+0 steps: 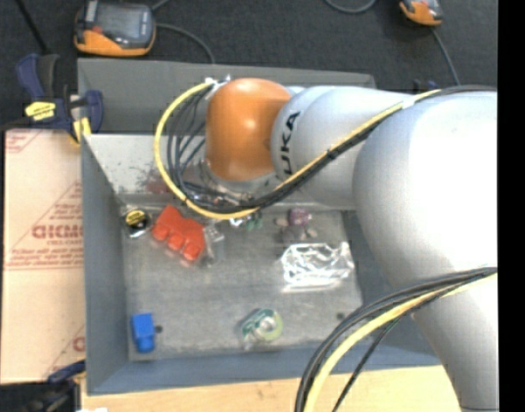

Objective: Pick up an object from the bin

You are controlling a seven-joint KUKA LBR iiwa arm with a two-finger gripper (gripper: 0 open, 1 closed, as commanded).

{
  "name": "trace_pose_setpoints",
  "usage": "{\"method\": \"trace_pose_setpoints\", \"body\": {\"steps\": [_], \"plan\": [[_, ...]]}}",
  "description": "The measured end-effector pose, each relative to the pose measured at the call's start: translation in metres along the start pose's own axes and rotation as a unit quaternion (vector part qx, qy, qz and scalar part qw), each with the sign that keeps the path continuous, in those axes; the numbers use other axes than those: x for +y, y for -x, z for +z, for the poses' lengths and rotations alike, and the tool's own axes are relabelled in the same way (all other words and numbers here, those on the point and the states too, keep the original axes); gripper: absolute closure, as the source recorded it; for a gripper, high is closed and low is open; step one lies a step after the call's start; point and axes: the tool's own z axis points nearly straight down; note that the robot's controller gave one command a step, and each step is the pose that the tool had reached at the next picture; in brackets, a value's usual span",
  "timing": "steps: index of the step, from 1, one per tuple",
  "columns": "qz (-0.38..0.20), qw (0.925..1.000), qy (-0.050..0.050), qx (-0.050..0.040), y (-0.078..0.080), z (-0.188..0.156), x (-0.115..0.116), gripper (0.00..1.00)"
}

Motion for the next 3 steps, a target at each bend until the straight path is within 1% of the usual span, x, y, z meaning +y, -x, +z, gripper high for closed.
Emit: {"method": "trace_pose_setpoints", "body": {"steps": [1, 2, 3], "plan": [[-0.040, 0.9992, 0.000, 0.0002, 0.007, 0.001, 0.011, 0.00], [-0.023, 0.9997, 0.001, 0.0047, -0.026, 0.003, -0.047, 0.00], [0.059, 0.9983, 0.003, 0.0033, 0.001, 0.001, 0.028, 0.00]]}}
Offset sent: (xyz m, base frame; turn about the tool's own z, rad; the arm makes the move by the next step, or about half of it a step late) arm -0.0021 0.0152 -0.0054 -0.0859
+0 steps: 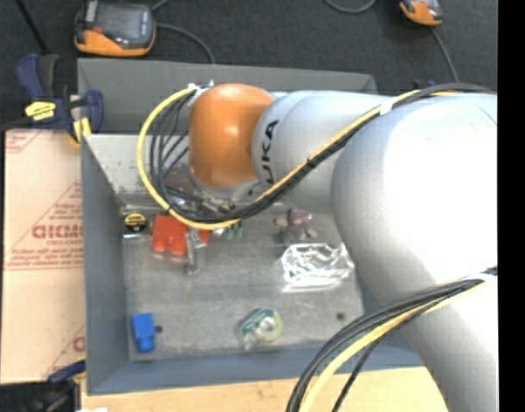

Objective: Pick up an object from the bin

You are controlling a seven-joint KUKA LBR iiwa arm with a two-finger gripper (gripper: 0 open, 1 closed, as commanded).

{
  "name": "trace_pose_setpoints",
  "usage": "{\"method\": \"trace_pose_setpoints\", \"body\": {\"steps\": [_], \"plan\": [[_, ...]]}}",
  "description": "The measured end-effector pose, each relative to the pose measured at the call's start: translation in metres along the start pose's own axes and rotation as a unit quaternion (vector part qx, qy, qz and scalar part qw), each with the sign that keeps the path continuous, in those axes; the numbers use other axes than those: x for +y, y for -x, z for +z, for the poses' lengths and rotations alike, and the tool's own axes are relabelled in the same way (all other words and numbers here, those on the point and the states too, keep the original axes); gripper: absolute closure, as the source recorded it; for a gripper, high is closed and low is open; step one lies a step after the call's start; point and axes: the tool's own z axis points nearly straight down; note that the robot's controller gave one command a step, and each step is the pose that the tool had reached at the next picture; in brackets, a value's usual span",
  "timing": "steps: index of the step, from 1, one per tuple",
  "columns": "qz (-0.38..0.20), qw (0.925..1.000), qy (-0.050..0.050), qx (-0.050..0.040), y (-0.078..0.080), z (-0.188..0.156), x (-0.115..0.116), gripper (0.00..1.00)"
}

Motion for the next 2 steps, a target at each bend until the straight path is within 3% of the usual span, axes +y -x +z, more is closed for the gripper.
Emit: {"method": "trace_pose_setpoints", "body": {"steps": [1, 2], "plan": [[0.002, 1.0000, -0.001, 0.0006, -0.001, 0.000, -0.004, 1.00], [-0.005, 1.0000, -0.003, -0.0034, 0.007, -0.162, -0.010, 1.00]]}}
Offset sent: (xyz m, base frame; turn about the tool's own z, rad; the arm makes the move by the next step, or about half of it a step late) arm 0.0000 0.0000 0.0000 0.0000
